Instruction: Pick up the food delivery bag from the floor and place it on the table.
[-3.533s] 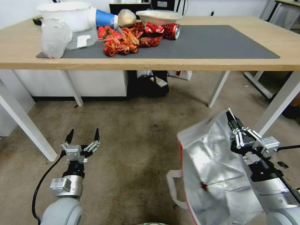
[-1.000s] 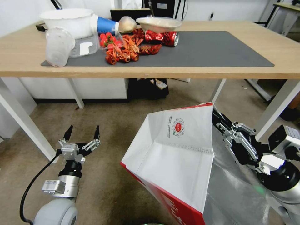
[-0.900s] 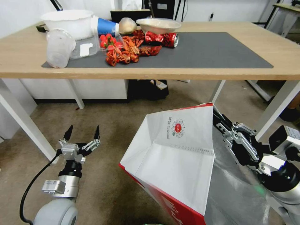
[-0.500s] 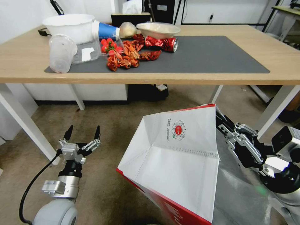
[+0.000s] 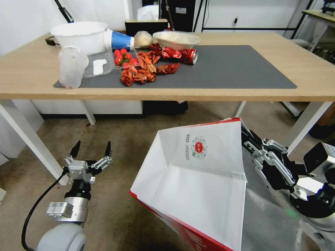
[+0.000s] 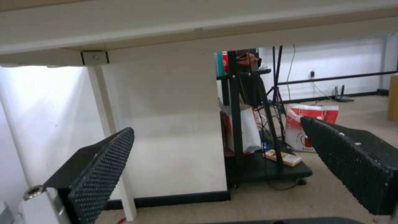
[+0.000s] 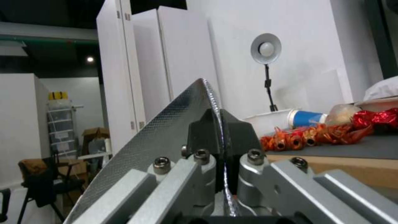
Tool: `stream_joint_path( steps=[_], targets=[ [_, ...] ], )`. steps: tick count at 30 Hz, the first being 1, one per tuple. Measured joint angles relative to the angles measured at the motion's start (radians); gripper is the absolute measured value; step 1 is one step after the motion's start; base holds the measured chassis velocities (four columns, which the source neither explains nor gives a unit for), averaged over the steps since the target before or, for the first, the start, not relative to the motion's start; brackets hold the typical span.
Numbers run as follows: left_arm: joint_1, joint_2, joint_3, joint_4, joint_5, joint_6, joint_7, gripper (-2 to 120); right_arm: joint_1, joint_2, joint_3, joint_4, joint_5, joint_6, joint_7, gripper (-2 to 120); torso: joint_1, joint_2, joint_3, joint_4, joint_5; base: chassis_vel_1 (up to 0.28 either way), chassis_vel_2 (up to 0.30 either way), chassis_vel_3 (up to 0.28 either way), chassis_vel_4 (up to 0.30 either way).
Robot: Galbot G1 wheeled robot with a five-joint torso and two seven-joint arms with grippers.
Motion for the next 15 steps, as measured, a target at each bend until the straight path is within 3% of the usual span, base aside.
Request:
stream_joint_path(
  steps=[6,15],
  targets=[
    [0.003,0.003,-0.003,-0.005,0.000,0.006,-0.001,100,-0.002,0.001,0.000,0.000,0.000,0.000,-0.005,0,0.004,0.014,0.011,0.0000,-0.0001,0.000,0.000,0.000,0.000],
    [0.008,0.005,-0.006,-0.012,0.000,0.018,-0.003,100,0.000,-0.003,0.001,0.000,0.002,-0.003,-0.026,0,0.021,0.071,0.051,0.0000,0.0000,0.000,0.000,0.000,0.000]
  ],
)
